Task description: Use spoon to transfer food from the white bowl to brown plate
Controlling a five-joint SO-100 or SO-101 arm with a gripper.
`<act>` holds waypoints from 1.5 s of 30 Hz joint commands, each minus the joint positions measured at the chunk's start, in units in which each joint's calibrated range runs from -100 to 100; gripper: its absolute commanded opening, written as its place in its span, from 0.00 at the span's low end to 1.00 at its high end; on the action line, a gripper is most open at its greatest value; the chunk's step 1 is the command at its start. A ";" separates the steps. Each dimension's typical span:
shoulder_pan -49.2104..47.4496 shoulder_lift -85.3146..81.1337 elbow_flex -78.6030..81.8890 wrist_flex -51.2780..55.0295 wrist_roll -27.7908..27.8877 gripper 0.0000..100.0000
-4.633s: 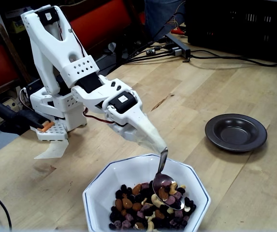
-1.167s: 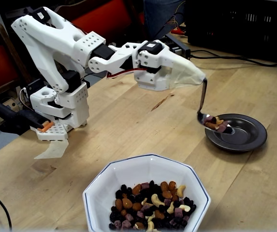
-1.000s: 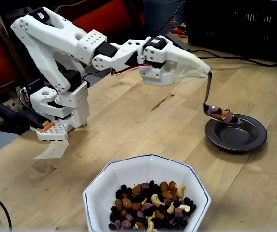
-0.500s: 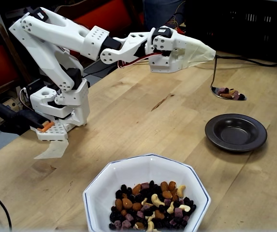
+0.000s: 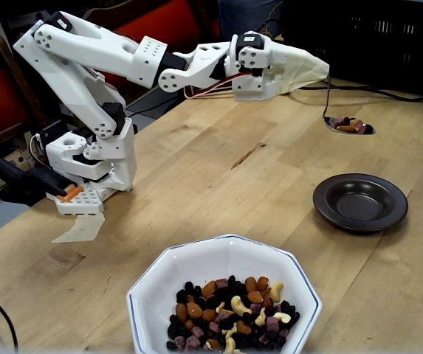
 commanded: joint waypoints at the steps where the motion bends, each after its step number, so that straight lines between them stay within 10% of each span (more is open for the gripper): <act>1: -1.24 -1.84 -3.73 0.03 -0.10 0.03; 45: -0.43 5.10 5.92 -10.24 -0.10 0.03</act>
